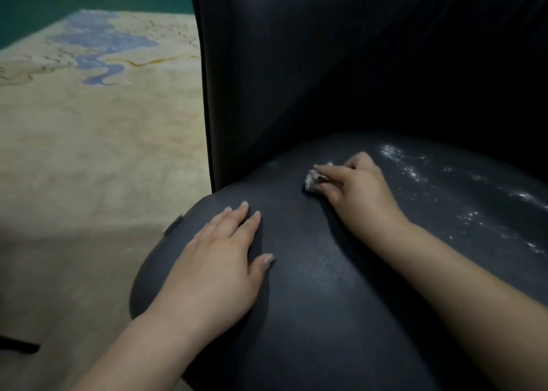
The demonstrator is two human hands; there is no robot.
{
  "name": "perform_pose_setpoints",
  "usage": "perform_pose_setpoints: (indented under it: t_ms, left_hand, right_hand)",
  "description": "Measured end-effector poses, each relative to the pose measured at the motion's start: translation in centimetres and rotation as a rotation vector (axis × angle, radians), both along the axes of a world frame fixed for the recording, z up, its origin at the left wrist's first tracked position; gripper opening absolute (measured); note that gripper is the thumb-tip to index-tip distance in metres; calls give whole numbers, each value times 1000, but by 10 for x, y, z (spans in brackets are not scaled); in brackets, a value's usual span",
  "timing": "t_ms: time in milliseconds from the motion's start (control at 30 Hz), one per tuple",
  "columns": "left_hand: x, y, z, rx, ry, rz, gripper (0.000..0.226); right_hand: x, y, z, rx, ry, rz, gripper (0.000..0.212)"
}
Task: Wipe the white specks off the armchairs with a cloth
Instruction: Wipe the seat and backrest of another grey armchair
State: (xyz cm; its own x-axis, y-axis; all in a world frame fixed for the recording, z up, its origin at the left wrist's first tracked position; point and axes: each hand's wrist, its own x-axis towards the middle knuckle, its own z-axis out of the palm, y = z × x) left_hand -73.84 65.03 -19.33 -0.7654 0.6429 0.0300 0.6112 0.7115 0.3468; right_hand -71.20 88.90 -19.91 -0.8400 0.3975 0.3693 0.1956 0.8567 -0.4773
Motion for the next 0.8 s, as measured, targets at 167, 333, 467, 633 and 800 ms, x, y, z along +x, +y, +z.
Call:
perform_pose_setpoints:
  t_ms: [167, 333, 467, 633, 800]
  left_hand:
    - [-2, 7, -1, 33, -5, 34, 67]
    - [-3, 10, -2, 46, 10, 48, 66]
    - [-3, 11, 1, 40, -1, 54, 67]
    - [-1, 11, 0, 45, 13, 57, 66]
    - [-5, 20, 3, 45, 14, 51, 66]
  right_hand:
    - [-66, -16, 12, -61, -116, 45, 31]
    - [-67, -12, 11, -12, -161, 260, 34]
    - [-89, 0, 20, -72, -224, 70, 36]
    - [-55, -19, 16, -13, -184, 345, 33]
    - [-50, 32, 29, 9, -167, 53, 31]
